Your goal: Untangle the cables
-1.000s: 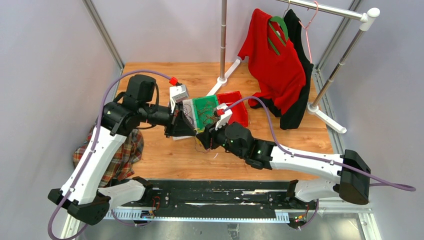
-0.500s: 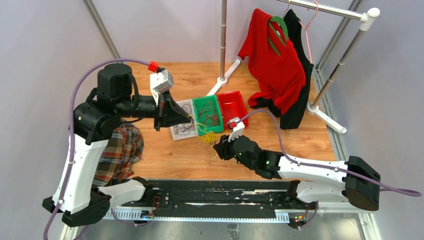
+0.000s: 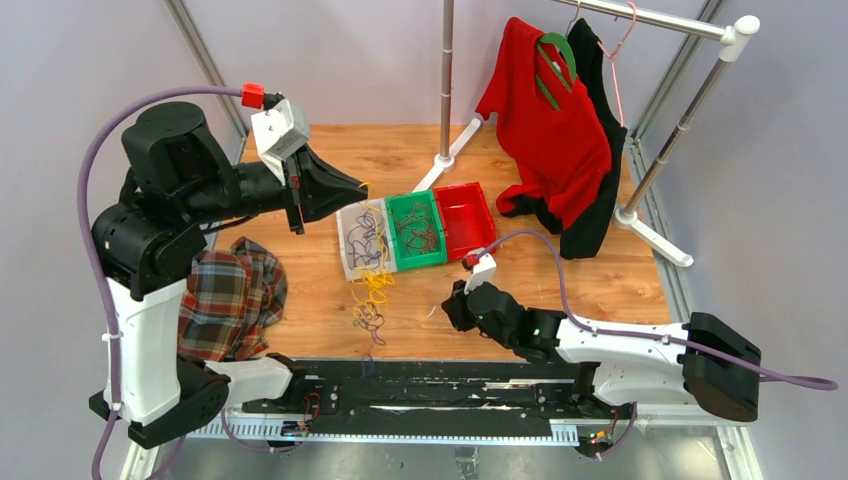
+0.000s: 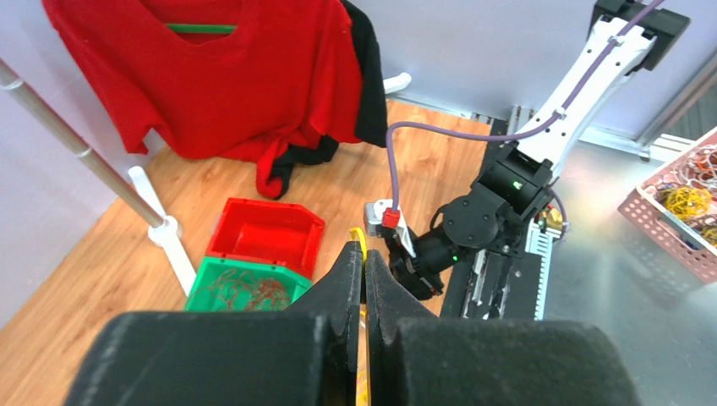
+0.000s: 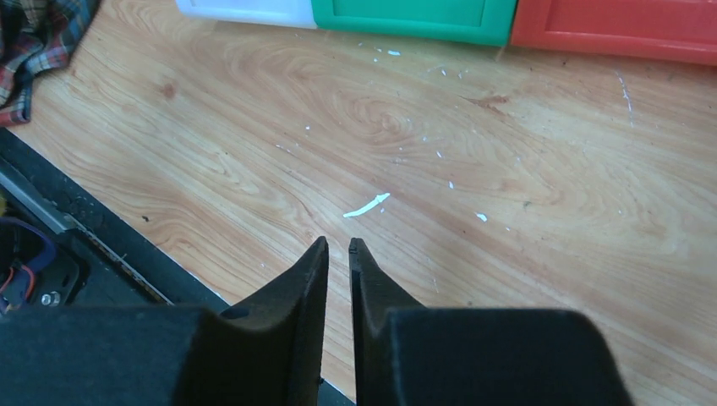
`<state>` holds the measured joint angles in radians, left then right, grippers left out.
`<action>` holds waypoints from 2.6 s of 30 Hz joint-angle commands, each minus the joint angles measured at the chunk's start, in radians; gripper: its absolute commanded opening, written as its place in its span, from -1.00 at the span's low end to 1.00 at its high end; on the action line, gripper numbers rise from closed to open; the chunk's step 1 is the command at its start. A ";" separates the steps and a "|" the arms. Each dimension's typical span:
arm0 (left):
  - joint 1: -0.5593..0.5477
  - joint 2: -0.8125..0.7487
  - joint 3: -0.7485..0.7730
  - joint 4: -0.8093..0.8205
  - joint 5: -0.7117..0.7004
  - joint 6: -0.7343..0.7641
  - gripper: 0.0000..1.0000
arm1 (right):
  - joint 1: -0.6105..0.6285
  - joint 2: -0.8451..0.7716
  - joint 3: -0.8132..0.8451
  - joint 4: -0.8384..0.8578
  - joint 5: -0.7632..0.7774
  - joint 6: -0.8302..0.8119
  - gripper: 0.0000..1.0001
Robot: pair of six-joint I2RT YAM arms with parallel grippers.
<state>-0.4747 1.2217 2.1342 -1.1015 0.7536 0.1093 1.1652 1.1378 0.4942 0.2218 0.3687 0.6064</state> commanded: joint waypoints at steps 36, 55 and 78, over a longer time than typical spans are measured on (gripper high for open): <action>-0.019 -0.103 -0.423 -0.001 -0.142 0.071 -0.99 | 0.120 0.130 0.623 0.044 0.188 -0.472 0.07; -0.027 -0.089 -0.379 -0.012 0.030 0.022 -0.99 | 0.117 0.238 0.648 0.102 0.269 -0.472 -0.02; -0.026 0.008 -0.016 -0.035 0.103 0.000 -0.99 | 0.087 0.403 0.395 0.182 0.137 -0.178 -0.11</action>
<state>-0.4934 1.2247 2.0098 -1.1603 0.8188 0.1356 1.2755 1.5127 0.9424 0.3882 0.5098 0.3801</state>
